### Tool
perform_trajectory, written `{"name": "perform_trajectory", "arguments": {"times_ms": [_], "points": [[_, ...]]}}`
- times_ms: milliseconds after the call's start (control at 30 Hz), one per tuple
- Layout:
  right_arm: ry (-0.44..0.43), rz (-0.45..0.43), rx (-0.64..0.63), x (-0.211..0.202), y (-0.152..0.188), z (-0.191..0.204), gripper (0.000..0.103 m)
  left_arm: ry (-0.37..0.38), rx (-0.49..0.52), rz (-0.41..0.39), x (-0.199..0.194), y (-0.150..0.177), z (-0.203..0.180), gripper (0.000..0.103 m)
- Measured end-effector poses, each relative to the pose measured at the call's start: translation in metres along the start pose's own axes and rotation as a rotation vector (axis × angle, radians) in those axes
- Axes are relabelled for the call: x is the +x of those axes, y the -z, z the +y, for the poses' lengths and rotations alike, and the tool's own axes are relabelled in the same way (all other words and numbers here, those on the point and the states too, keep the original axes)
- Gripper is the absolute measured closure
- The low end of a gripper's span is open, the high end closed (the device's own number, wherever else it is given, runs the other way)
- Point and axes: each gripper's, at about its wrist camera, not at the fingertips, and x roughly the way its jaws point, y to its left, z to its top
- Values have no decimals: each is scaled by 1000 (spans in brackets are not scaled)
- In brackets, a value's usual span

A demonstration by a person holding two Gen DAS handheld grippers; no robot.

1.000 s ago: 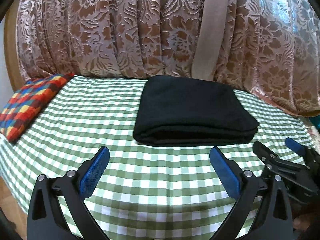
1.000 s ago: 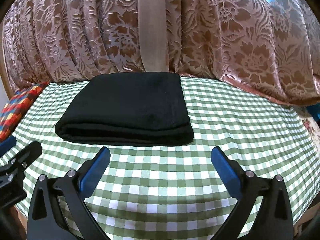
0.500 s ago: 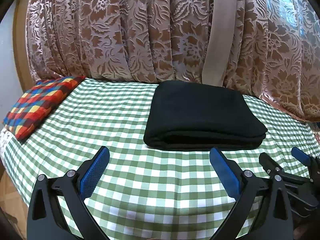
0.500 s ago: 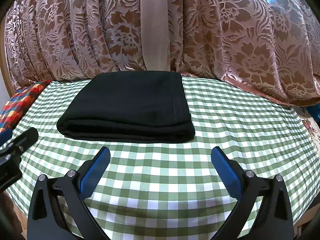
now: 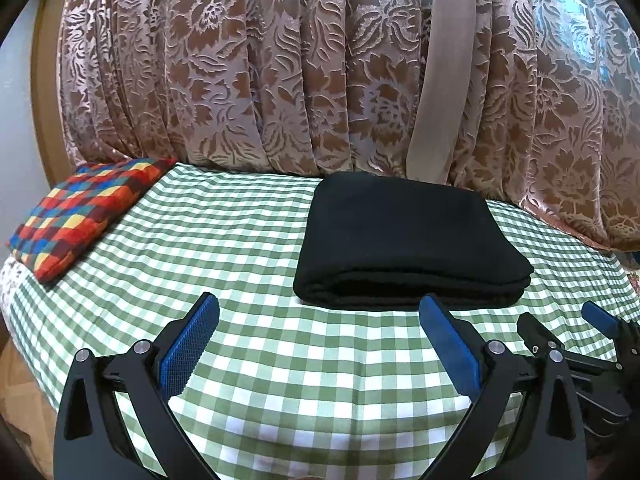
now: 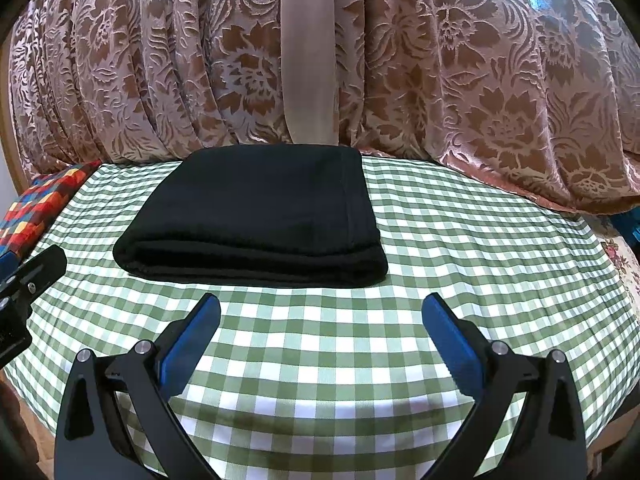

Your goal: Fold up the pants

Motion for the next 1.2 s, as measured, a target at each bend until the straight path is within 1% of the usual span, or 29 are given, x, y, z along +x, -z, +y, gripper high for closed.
{"name": "perform_trajectory", "arguments": {"times_ms": [1200], "points": [[7,-17,3,-7,1,3,2,7,10,-42,-19,-2,-3,4]]}}
